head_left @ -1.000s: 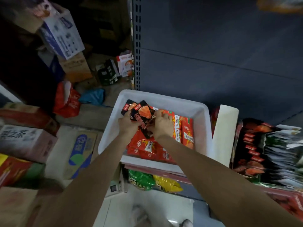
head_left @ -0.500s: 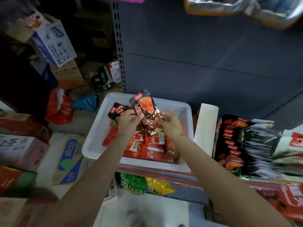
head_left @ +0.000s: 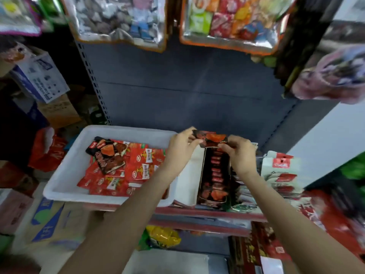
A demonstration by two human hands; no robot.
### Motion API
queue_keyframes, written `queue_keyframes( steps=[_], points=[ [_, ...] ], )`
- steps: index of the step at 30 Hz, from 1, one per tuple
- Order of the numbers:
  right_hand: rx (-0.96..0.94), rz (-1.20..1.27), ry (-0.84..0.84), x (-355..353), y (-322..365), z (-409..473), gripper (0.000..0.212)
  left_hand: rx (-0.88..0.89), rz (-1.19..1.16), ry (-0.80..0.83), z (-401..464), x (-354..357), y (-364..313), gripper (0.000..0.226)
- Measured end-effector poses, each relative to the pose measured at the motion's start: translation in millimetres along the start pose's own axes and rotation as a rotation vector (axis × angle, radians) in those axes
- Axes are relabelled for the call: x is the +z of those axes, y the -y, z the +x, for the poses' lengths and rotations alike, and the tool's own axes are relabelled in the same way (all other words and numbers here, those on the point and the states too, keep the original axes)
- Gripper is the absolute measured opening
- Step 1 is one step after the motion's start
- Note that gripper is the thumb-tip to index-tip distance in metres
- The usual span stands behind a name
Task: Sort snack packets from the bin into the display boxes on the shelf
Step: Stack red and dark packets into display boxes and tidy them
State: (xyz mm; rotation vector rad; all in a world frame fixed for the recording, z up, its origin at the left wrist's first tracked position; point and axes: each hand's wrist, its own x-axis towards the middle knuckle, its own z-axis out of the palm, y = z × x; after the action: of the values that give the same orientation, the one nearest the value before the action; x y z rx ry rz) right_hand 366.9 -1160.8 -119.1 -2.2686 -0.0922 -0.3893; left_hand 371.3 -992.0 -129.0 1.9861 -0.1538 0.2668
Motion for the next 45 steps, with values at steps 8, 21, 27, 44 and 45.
queue_keyframes(
  steps=[8,21,27,44,45],
  points=[
    [-0.003,-0.225,0.099,-11.1,-41.8,16.1,0.016,0.073,0.249,0.01,8.1,38.2,1.9,0.013],
    [-0.152,-0.29,0.111,-25.9,-50.7,19.9,0.012,0.275,0.446,0.056,16.1,51.6,-5.2,0.01],
    [-0.232,-0.368,0.118,-16.4,-56.7,13.7,0.015,0.216,0.553,0.139,25.2,57.1,-6.5,0.013],
    [-0.192,-0.143,0.358,75.8,37.0,-9.4,0.025,-0.131,0.314,-0.157,-20.3,-50.5,48.8,0.014],
    [-0.196,-0.137,0.397,92.1,47.8,-11.1,0.026,-0.177,0.307,-0.185,-23.8,-68.0,61.7,0.013]
  ],
)
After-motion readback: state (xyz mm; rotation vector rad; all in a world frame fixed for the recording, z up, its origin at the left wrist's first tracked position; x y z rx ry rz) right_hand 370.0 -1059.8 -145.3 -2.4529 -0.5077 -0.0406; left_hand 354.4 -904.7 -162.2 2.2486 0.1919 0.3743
